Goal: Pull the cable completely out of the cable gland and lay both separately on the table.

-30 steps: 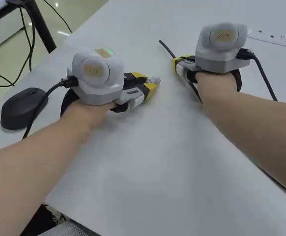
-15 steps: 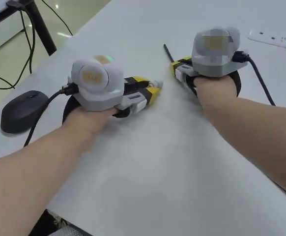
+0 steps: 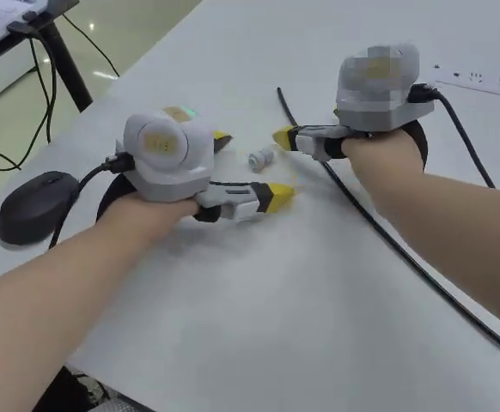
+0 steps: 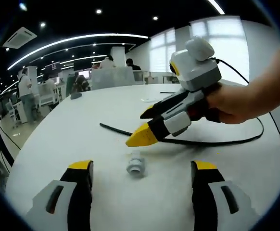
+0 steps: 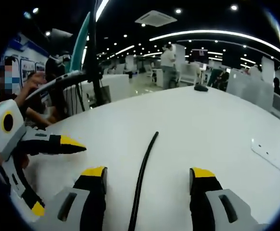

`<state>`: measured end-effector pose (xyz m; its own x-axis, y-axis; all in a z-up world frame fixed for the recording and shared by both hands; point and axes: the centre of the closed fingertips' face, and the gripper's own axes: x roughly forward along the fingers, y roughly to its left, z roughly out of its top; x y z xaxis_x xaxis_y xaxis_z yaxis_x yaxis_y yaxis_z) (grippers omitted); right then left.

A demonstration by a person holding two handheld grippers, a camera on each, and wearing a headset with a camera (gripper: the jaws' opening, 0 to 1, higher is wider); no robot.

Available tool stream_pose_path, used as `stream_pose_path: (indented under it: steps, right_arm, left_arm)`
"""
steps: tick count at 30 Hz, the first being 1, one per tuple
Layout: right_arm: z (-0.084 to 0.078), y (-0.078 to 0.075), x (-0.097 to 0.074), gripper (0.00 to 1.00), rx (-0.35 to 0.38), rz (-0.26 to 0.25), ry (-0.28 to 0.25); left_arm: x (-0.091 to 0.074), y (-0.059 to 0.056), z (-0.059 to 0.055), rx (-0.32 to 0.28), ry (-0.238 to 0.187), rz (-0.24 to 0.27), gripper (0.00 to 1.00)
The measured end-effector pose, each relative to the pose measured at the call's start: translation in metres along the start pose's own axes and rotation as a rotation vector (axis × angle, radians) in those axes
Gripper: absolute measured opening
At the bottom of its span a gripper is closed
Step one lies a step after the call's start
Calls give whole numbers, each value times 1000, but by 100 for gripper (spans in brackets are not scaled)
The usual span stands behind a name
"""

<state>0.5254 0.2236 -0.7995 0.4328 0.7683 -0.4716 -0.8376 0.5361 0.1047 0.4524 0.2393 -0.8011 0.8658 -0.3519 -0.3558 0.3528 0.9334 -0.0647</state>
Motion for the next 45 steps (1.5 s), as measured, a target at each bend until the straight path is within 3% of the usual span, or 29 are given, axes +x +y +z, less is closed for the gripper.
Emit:
stream_pose_path:
  steps: [1,2,3,6,8,11,12,15,19,20,21,23,24,25,29,32,34,38,42,45]
  right_arm:
    - [2,2,-5,87,7,9,-2]
    - [7,2,-13,96,-7,0,-11]
    - [14,5,-23,99,-30,8,-28]
    - [24,10,-49,99,-105,13,-32]
    - [28,13,-70,99,-106,15,-43]
    - [29,12,-95,99,-153,4,-36]
    - [22,7,-109,99,-161,4,-26]
    - [1,11,-154,99,-169,14,27]
    - [-38,7,-225,99,-234,-6,121]
    - [-45,4,-239,99,-235,-22,130]
    - [-52,1,-252,99,-234,-38,138]
    - [-76,-16,-296,99,-292,-134,186]
    - [-85,-21,-310,99,-310,-165,207]
    - [-99,-22,-329,99,-285,-183,237]
    - [-123,-36,-383,99,-242,-272,264]
    - [-135,-49,-424,99,-227,-352,283]
    - [-143,-52,-446,99,-170,-387,278]
    - [-148,-44,-465,99,-97,-405,243]
    - [-153,-41,-466,99,-97,-411,250]
    - [-152,-36,-461,99,-55,-393,228]
  left_arm:
    - [-3,-3,6,-15,1,-11,97]
    - [-7,-1,11,0,0,10,100]
    - [-11,-2,14,3,6,4,100]
    - [-27,-12,23,22,15,-6,100]
    - [-40,-17,22,123,66,20,100]
    - [-55,-41,34,45,14,-45,100]
    - [-62,-44,36,34,16,-37,100]
    - [-77,-68,32,46,62,-79,100]
    - [-94,-116,30,117,74,-168,100]
    - [-98,-129,28,133,77,-187,100]
    - [-99,-132,26,137,85,-191,100]
    - [-104,-150,16,178,139,-221,100]
    - [-105,-154,13,193,159,-221,100]
    - [-105,-161,16,184,146,-225,100]
    - [-110,-186,37,119,71,-285,100]
    - [-111,-194,47,133,61,-291,100]
    - [-111,-198,47,142,74,-303,100]
    - [-109,-202,43,152,78,-311,100]
    - [-109,-208,43,133,61,-324,100]
    - [-109,-209,42,145,78,-323,100]
